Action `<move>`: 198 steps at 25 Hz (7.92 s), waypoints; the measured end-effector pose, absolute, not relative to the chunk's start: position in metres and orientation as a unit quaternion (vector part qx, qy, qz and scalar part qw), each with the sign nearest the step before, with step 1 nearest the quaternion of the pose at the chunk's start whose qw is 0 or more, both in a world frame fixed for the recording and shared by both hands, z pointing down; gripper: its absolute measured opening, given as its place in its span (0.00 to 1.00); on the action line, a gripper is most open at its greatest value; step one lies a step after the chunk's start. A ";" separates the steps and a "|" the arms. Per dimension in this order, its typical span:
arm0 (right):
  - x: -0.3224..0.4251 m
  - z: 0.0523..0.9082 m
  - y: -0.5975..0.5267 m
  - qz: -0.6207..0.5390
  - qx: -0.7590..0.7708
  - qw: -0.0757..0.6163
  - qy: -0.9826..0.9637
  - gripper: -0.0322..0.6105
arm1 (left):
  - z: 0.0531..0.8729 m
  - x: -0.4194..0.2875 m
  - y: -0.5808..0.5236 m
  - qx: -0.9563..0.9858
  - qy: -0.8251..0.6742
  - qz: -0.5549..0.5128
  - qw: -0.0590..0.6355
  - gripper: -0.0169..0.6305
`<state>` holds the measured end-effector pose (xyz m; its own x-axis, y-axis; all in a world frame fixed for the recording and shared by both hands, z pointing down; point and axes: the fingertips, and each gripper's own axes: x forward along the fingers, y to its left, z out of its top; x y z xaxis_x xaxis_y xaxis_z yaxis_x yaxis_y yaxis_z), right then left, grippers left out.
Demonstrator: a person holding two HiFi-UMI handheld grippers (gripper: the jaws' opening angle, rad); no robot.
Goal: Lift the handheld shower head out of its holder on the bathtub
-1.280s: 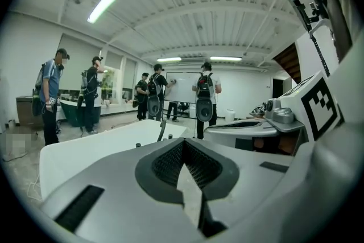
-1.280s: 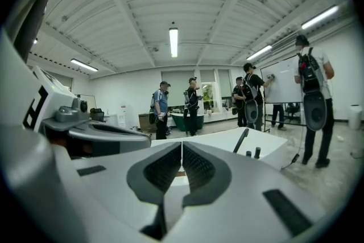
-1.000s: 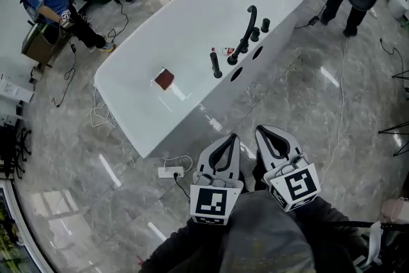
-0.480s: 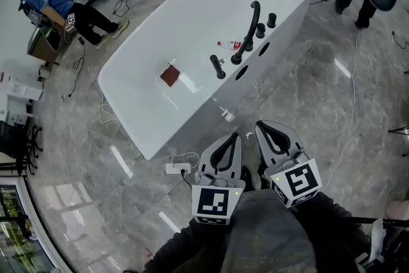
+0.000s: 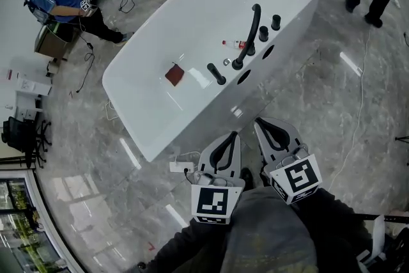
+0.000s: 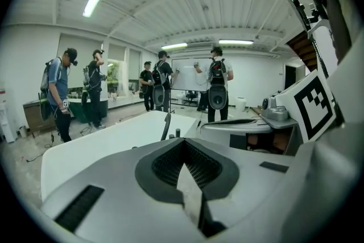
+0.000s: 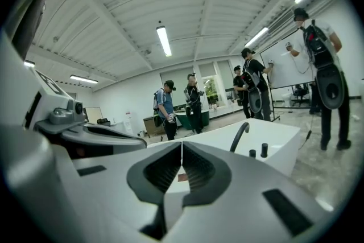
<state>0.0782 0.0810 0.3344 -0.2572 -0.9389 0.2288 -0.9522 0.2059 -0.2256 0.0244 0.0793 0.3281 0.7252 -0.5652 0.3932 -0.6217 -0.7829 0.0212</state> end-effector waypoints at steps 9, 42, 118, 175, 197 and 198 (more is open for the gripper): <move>0.100 0.320 0.056 0.152 0.576 -0.003 -0.803 0.06 | 0.315 0.041 0.067 0.910 -0.362 0.195 0.059 0.03; 0.018 0.348 -0.120 0.140 0.519 0.067 -0.840 0.06 | 0.347 -0.035 -0.115 0.888 -0.418 0.137 0.131 0.03; 0.001 0.530 -0.207 0.052 0.373 0.131 -0.917 0.28 | 0.535 -0.044 -0.177 0.793 -0.551 0.160 0.203 0.03; 0.003 0.397 -0.212 0.049 0.401 0.138 -0.904 0.22 | 0.376 -0.041 -0.193 0.817 -0.540 0.135 0.150 0.03; -0.003 0.322 -0.203 0.026 0.403 0.101 -0.909 0.22 | 0.306 -0.050 -0.186 0.821 -0.550 0.106 0.108 0.03; -0.002 0.317 -0.203 0.027 0.402 0.097 -0.910 0.22 | 0.303 -0.050 -0.186 0.821 -0.551 0.105 0.105 0.03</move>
<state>-0.0024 -0.2031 0.3173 -0.6571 -0.7270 0.1993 -0.7377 0.6746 0.0288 -0.0499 -0.1857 0.3030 0.3715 -0.8824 0.2888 -0.9267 -0.3716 0.0569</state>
